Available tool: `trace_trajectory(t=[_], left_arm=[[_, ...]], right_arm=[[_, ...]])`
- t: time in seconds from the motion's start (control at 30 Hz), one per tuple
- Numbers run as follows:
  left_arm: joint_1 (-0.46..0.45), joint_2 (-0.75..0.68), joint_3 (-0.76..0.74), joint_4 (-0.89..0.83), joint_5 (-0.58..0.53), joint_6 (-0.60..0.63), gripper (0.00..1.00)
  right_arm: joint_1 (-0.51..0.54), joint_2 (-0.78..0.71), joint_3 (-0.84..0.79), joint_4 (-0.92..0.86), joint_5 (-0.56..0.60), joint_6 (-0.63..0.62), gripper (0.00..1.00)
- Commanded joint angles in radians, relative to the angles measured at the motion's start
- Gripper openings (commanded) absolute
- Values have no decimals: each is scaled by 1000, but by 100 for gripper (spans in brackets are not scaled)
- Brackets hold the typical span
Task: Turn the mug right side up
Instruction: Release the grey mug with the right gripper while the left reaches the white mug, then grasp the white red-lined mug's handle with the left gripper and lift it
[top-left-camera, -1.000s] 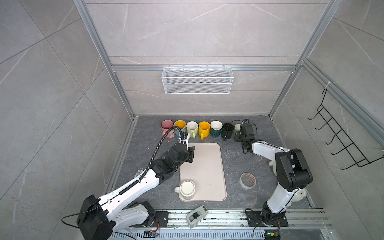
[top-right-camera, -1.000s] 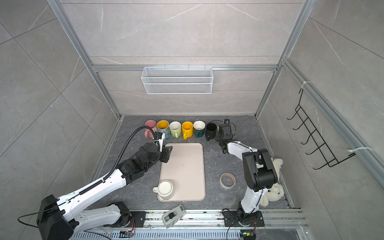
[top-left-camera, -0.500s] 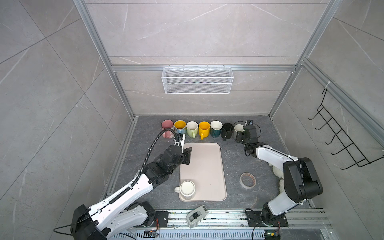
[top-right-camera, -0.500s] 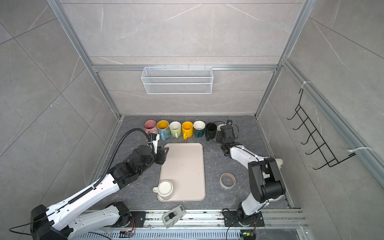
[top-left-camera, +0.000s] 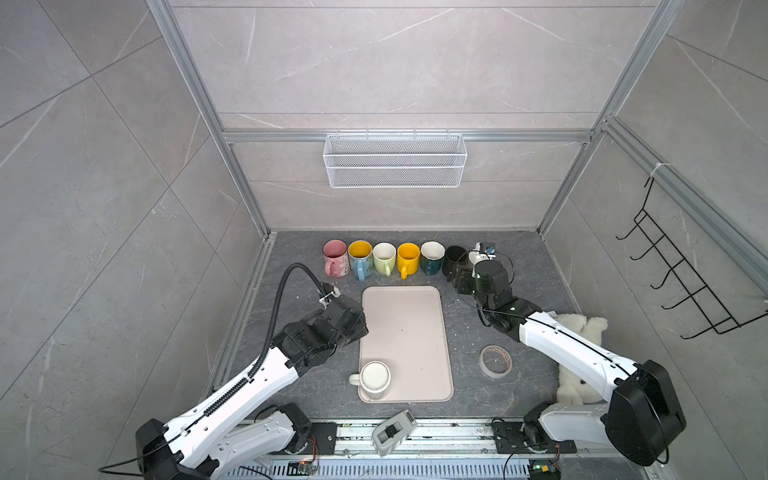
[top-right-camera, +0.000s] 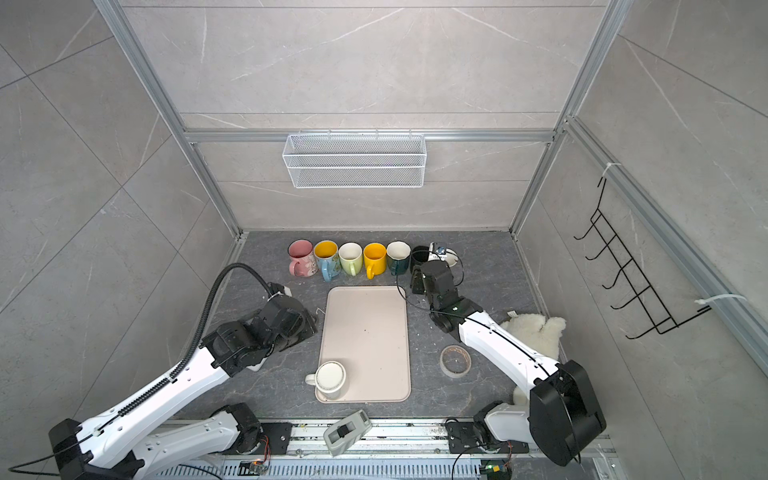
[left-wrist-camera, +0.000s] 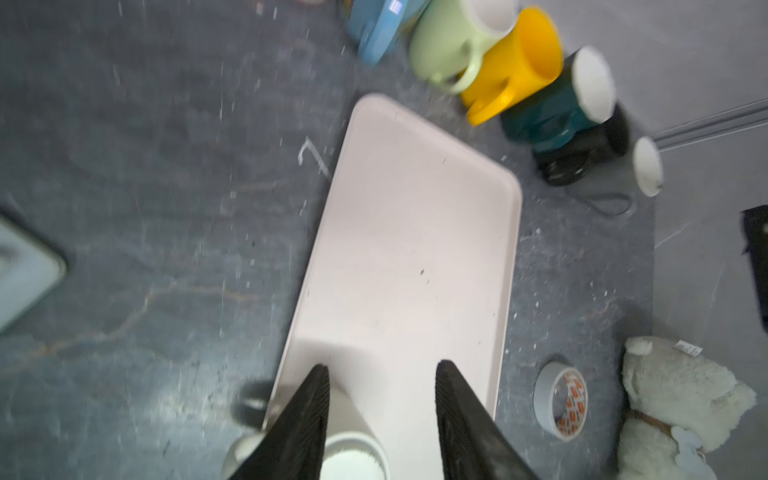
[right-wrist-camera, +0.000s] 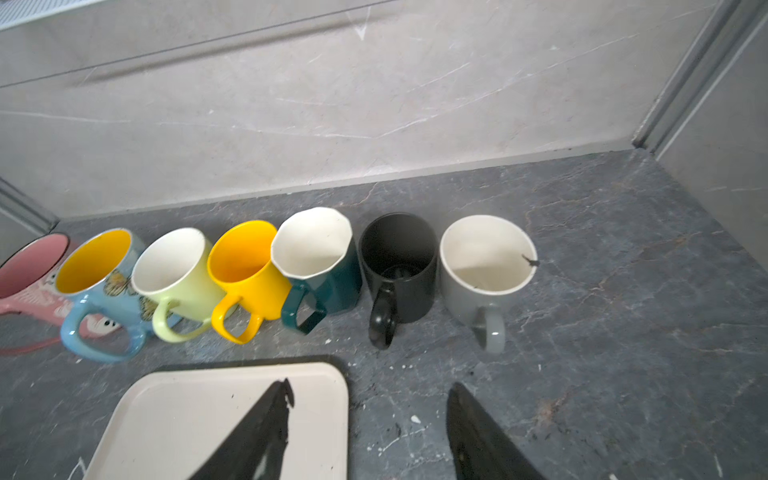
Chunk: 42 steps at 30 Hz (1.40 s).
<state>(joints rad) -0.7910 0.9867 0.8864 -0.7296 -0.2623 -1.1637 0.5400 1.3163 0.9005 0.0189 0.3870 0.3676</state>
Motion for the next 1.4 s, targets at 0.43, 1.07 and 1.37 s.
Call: trace_trajectory(t=[0.43, 1.07, 1.37], left_arm=[[-9, -62, -250, -23, 196, -882, 46], [-11, -161, -320, -50, 225, -1002, 55], [-13, -140, -325, 7, 236, -992, 56]], right_arm=[[192, -40, 72, -160, 119, 45, 62], [201, -4, 90, -216, 124, 78, 62], [202, 11, 86, -223, 121, 94, 62]])
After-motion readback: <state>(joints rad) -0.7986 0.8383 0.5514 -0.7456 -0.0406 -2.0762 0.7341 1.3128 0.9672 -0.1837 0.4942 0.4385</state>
